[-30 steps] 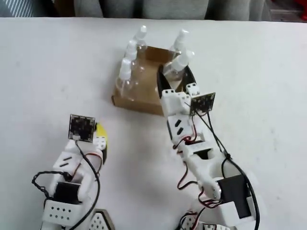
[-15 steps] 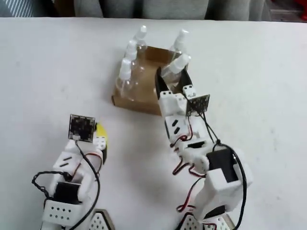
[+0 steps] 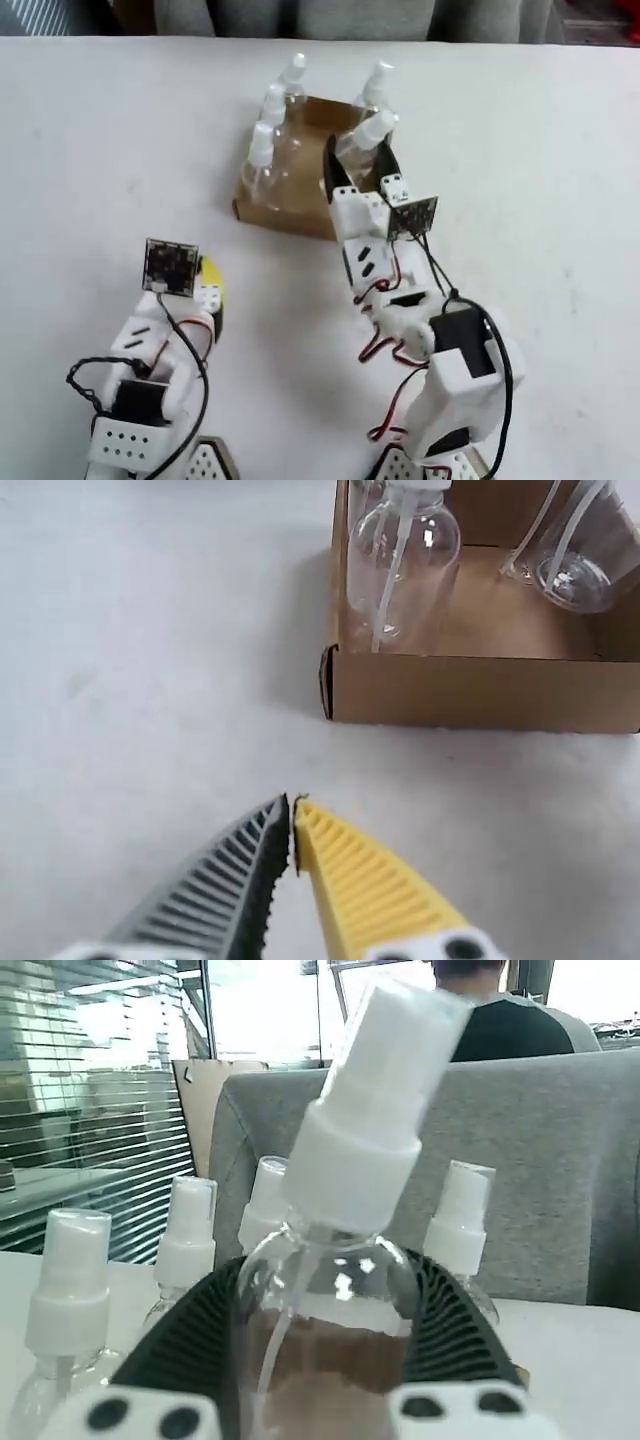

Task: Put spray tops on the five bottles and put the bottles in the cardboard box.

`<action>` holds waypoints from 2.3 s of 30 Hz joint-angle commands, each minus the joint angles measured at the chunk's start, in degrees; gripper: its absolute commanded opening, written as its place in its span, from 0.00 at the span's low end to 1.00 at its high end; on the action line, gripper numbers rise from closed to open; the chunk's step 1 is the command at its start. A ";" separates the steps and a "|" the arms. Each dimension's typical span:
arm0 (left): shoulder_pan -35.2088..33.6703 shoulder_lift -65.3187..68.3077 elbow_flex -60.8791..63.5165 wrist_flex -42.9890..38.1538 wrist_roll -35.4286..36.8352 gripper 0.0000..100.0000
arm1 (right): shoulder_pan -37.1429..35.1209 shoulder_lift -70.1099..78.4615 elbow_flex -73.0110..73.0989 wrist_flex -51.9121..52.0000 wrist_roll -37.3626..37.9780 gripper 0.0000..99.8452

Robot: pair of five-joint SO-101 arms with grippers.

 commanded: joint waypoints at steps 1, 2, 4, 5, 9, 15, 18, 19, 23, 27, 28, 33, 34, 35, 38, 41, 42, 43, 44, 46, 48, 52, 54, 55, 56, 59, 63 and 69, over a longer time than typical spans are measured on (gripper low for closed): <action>0.04 -0.31 -0.18 0.09 -0.53 0.02 | 0.40 1.98 -4.22 -0.66 0.70 0.02; 0.04 -0.31 -0.18 0.09 -0.53 0.02 | 0.75 3.03 -5.19 -0.75 0.70 0.02; 0.04 -0.31 -0.18 0.09 -0.53 0.02 | 1.45 4.79 -6.95 -0.84 0.70 0.02; 0.04 -0.31 -0.18 0.09 -0.53 0.02 | 1.80 5.32 -7.38 -0.84 0.70 0.02; 0.04 -0.31 -0.18 0.09 -0.53 0.02 | 1.80 6.11 -7.91 -1.10 0.70 0.02; 0.04 -0.31 -0.18 0.09 -0.53 0.02 | 1.89 6.55 -7.91 -0.84 0.70 0.02; 0.04 -0.31 -0.18 0.09 -0.53 0.02 | 1.89 6.37 -8.35 -0.84 0.70 0.02; 0.04 -0.31 -0.18 0.09 -0.53 0.02 | 1.71 6.55 -8.88 -0.75 0.70 0.02; 0.04 -0.31 -0.18 0.00 -0.53 0.02 | 1.89 6.64 -9.49 0.40 0.70 0.02; 0.04 -0.31 -0.18 0.00 -0.53 0.02 | 1.80 6.64 -9.58 2.24 0.70 0.02; 0.04 -0.31 -0.18 0.00 -0.53 0.02 | 1.71 6.64 -9.58 2.68 0.70 0.02; 0.04 -0.31 -0.18 0.00 -0.53 0.02 | 1.80 7.08 -11.25 5.93 0.79 0.02; 0.04 -0.31 -0.18 0.00 -0.53 0.02 | 1.80 7.78 -11.87 6.20 0.79 0.02; 0.04 -0.31 -0.18 0.00 -0.53 0.02 | 1.80 8.57 -12.48 6.11 0.79 0.02; 0.04 -0.31 -0.18 0.00 -0.53 0.02 | 1.80 11.12 -14.33 6.11 1.58 0.02; 0.04 -0.31 -0.18 0.00 -0.53 0.02 | 1.80 12.79 -15.47 6.11 5.98 0.02; 0.04 -0.31 -0.18 0.00 -0.53 0.02 | 1.80 13.14 -15.65 6.02 6.86 0.02; 0.04 -0.31 -0.18 0.00 -0.53 0.02 | 1.71 13.23 -15.65 6.02 7.03 0.02; 0.04 -0.31 -0.18 0.00 -0.53 0.02 | 1.63 13.41 -15.65 6.02 7.12 0.02; 0.04 -0.31 -0.18 0.00 -0.53 0.02 | 1.45 13.58 -15.65 6.02 7.56 0.02; 0.04 -0.31 -0.18 0.00 -0.53 0.02 | 1.45 13.58 -15.56 6.02 7.56 0.02; 0.04 -0.31 -0.18 0.00 -0.53 0.02 | 1.45 13.67 -15.47 6.46 7.56 0.02; -0.04 -0.31 -0.18 0.00 -0.53 0.02 | 1.45 13.76 -15.38 6.46 7.47 0.02; -0.04 -0.31 -0.18 0.00 -0.53 0.02 | 1.45 13.76 -15.38 6.46 7.30 0.02; -0.04 -0.31 -0.18 0.00 -0.53 0.02 | 1.45 13.76 -15.38 6.55 7.21 0.02; -0.13 -0.31 -0.18 -0.09 -0.53 0.02 | 1.27 15.60 -15.82 6.46 7.56 0.02; -0.13 -0.31 -0.18 -0.09 -0.53 0.02 | 0.84 17.10 -16.53 6.11 7.65 0.02; -0.22 -0.31 -0.18 -0.09 -0.53 0.02 | 0.75 17.63 -16.53 6.46 7.65 0.02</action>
